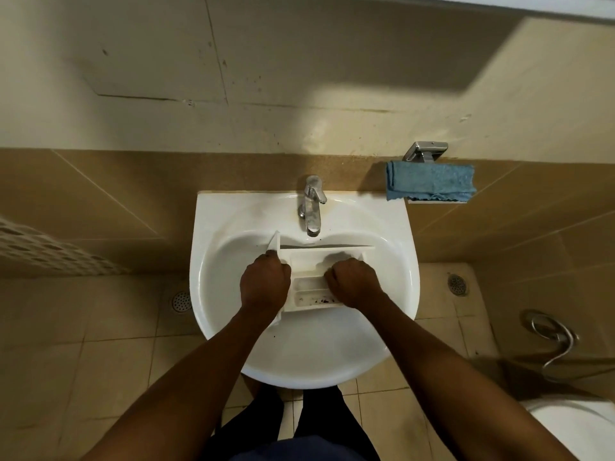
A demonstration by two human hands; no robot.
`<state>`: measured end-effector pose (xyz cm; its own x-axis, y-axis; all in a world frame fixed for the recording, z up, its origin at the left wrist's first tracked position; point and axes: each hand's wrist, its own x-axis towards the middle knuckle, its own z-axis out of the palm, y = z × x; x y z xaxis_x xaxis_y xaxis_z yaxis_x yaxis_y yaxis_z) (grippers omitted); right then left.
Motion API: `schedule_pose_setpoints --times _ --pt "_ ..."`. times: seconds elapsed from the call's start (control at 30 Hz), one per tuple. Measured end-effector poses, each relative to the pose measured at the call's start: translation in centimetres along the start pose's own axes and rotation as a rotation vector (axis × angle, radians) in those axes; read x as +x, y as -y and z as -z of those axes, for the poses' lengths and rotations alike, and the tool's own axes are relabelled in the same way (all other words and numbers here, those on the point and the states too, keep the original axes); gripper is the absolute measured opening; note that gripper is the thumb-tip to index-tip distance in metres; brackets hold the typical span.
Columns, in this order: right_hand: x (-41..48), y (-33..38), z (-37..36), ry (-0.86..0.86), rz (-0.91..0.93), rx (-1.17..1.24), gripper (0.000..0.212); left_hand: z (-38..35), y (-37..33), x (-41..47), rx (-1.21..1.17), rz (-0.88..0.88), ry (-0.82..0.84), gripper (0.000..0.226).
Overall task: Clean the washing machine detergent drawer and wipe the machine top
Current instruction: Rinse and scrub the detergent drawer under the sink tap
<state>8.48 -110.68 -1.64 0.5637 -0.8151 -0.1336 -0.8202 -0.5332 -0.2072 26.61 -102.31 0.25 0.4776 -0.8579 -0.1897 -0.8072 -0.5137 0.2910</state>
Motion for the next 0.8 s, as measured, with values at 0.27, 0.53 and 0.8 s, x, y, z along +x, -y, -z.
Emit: schedule_pose_setpoints --times 0.27,0.53,0.8 --pt "0.7 4.9 -1.0 0.042 0.190 0.155 0.047 0.5 0.6 0.1 -0.025 0.031 0.018 0.027" --pt "3.2 -0.6 1.0 0.033 -0.321 0.503 0.030 0.9 0.1 -0.2 -0.001 0.055 0.029 0.026" --pt "8.1 2.6 5.2 0.209 -0.815 2.044 0.035 1.0 0.0 -0.2 -0.034 0.071 0.021 0.027"
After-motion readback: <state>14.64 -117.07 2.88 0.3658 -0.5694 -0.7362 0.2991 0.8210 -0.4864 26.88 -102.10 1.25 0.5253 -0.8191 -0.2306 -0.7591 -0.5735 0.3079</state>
